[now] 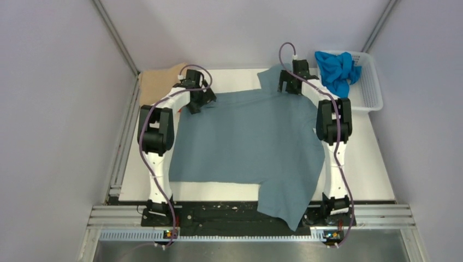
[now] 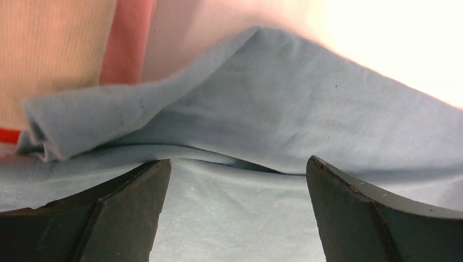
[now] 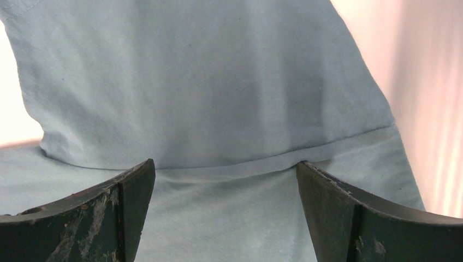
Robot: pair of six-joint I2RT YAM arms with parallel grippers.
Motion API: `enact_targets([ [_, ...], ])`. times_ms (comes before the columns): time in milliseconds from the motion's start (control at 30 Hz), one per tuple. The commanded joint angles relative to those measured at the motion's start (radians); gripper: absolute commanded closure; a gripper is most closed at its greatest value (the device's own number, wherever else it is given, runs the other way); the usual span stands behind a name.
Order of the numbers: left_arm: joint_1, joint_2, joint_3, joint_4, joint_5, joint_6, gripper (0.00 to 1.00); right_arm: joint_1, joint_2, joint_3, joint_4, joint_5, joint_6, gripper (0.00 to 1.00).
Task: Fold and stack the t-shirts
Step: Flatten out the tshirt
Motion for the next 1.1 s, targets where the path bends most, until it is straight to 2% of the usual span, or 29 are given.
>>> enact_targets([
  [0,0.010,0.104,0.023,0.010,0.072,-0.018,0.01,-0.023,0.139,0.218,-0.084,-0.070,-0.061,0.01],
  [67,0.011,0.117,0.043,0.020,0.084,-0.018,0.01,-0.033,0.190,0.311,-0.113,-0.070,-0.070,0.01],
  [167,0.011,0.123,0.078,0.022,0.100,-0.011,0.01,-0.038,0.209,0.367,-0.120,-0.069,-0.091,0.01],
  [300,0.007,0.053,0.110,-0.005,0.111,0.012,0.01,-0.038,0.095,0.306,-0.124,-0.058,-0.106,0.01],
  [400,-0.004,-0.070,0.052,-0.011,0.104,0.031,0.01,-0.030,-0.061,0.177,-0.102,-0.030,-0.110,0.01],
  [500,-0.024,-0.243,-0.078,-0.009,0.059,0.036,0.01,-0.005,-0.250,-0.004,-0.055,-0.007,-0.128,0.01],
  [633,-0.049,-0.490,-0.324,-0.028,-0.027,0.004,0.01,0.056,-0.474,-0.267,-0.042,0.067,-0.128,0.01],
  [867,-0.055,-0.943,-0.795,-0.220,-0.202,-0.157,0.01,0.147,-0.881,-0.774,0.082,0.101,0.002,0.01],
  [1067,-0.055,-1.208,-1.001,-0.426,-0.342,-0.328,0.01,0.163,-1.069,-0.975,0.095,0.086,0.049,0.01],
])
